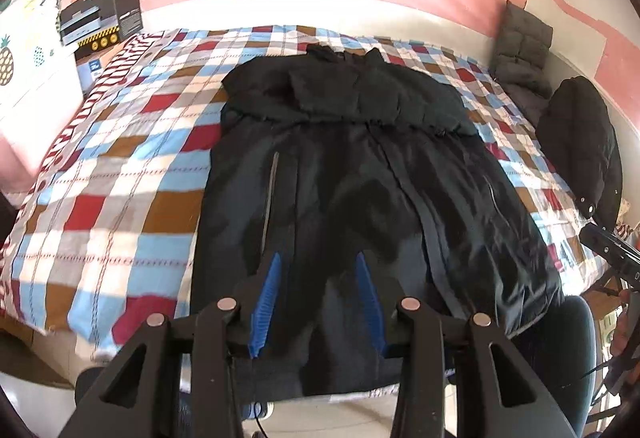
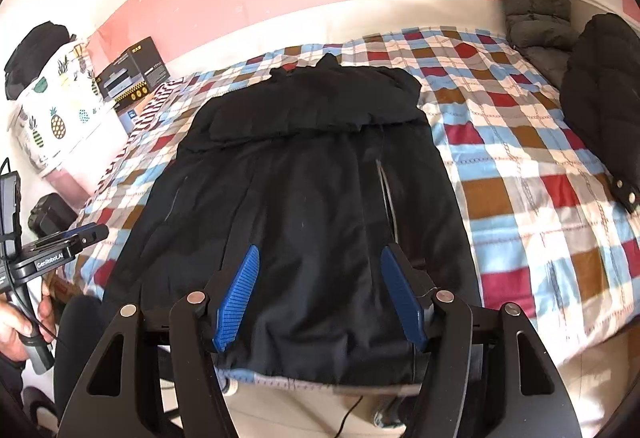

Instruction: Fold large clothes

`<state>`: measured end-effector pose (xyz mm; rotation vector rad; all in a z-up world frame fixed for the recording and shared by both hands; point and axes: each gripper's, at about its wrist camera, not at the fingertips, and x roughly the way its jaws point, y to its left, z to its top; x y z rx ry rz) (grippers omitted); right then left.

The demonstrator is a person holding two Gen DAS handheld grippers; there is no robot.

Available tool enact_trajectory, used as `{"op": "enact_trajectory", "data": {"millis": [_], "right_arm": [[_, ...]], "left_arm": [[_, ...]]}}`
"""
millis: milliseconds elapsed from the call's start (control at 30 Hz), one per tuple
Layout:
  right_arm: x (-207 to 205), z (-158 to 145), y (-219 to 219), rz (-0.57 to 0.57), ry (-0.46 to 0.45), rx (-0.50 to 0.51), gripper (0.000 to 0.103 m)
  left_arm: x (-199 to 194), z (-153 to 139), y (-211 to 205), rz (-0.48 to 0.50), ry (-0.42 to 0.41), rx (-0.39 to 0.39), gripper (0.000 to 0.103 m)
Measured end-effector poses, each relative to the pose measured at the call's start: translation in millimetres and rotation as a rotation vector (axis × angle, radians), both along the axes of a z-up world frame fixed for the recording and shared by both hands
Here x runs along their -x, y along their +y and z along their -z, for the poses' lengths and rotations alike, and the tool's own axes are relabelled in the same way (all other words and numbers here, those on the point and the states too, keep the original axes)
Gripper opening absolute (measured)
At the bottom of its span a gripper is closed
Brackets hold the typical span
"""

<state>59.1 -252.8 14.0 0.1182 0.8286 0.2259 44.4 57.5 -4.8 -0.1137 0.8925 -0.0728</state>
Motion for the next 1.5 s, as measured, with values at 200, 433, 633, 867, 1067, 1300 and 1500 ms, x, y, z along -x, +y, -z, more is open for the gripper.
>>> {"op": "enact_trajectory", "data": {"millis": [200, 433, 633, 867, 1067, 1300, 1500], "right_arm": [[16, 14, -13, 0.025, 0.037, -0.003, 0.064], [17, 24, -27, 0.056, 0.061, -0.004, 0.065], [6, 40, -46, 0.102, 0.105, -0.008, 0.065], [-11, 58, -71, 0.146, 0.156, -0.012, 0.073], [-35, 79, -101, 0.179, 0.229, -0.074, 0.073], [-62, 120, -120, 0.188, 0.385, -0.185, 0.073], [-54, 126, -112, 0.156, 0.421, -0.213, 0.073]], "left_arm": [[15, 13, 15, -0.041, 0.036, 0.01, 0.043], [15, 26, 32, -0.088, 0.054, 0.026, 0.051], [7, 37, 47, -0.122, 0.071, 0.021, 0.052], [-6, 58, 69, -0.164, 0.116, 0.031, 0.056], [-27, 88, 88, -0.178, 0.205, 0.084, 0.057], [-37, 115, 90, -0.159, 0.264, 0.208, 0.058], [-21, 117, 85, -0.153, 0.262, 0.235, 0.06]]}}
